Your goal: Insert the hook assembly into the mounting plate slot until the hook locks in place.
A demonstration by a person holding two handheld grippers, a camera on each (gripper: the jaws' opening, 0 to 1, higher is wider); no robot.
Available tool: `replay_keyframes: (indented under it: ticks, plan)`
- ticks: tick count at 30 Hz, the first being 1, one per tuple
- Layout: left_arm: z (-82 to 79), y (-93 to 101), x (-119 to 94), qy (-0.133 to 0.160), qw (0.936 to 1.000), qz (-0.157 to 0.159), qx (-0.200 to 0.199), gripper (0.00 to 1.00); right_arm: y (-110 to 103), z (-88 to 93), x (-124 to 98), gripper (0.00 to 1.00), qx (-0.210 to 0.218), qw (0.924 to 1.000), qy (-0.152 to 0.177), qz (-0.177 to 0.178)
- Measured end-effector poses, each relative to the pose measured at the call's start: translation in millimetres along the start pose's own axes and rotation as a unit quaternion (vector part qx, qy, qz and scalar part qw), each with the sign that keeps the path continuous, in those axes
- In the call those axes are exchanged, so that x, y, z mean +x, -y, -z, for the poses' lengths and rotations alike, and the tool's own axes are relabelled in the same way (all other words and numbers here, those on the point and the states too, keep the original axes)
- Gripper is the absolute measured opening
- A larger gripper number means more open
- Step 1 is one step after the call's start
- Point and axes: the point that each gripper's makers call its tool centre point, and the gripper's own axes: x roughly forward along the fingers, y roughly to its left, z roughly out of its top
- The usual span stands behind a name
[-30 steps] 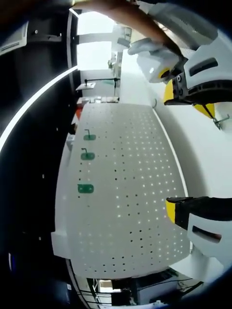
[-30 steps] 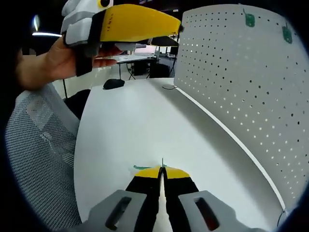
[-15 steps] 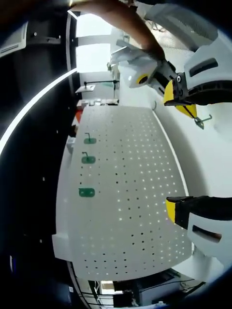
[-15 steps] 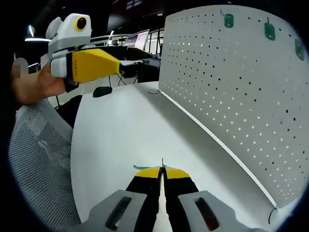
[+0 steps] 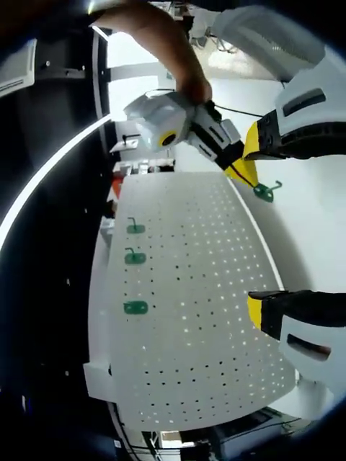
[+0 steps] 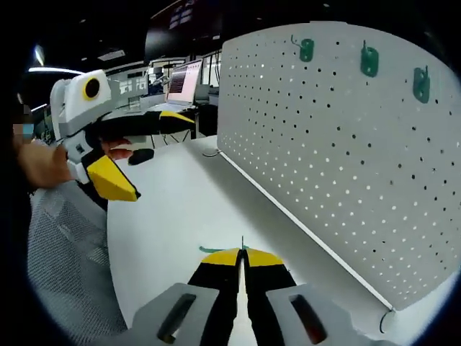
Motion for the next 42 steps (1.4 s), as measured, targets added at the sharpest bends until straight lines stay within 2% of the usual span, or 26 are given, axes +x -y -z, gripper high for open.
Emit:
replay_keyframes:
  ticks: [4,22,29,38,42]
  plan:
    - [-2.1,6.6,0,0.002,0.9998,0.008,0.019,0.73,2,-8.6,-6,0.0,0.006,1.0,0.003,0.003]
    - [-6.0,18.5,1,0.008,0.9988,0.03,0.038,0.63,-6,-39.2,-19,0.0,0.026,0.9996,0.011,-0.007]
    - [-4.5,23.9,1,0.006,0.9974,0.037,0.061,0.54,-11,-43.6,-20,0.0,0.04,0.9991,0.01,-0.012]
    - [-2.7,26.2,2,0.002,0.9958,0.042,0.082,0.46,-24,-46.5,-19,0.0,0.064,0.9973,0.003,-0.036]
    - [-2.2,28.6,2,0.002,0.9939,0.048,0.099,0.39,-28,-49.3,-20,0.0,0.077,0.9959,0.004,-0.047]
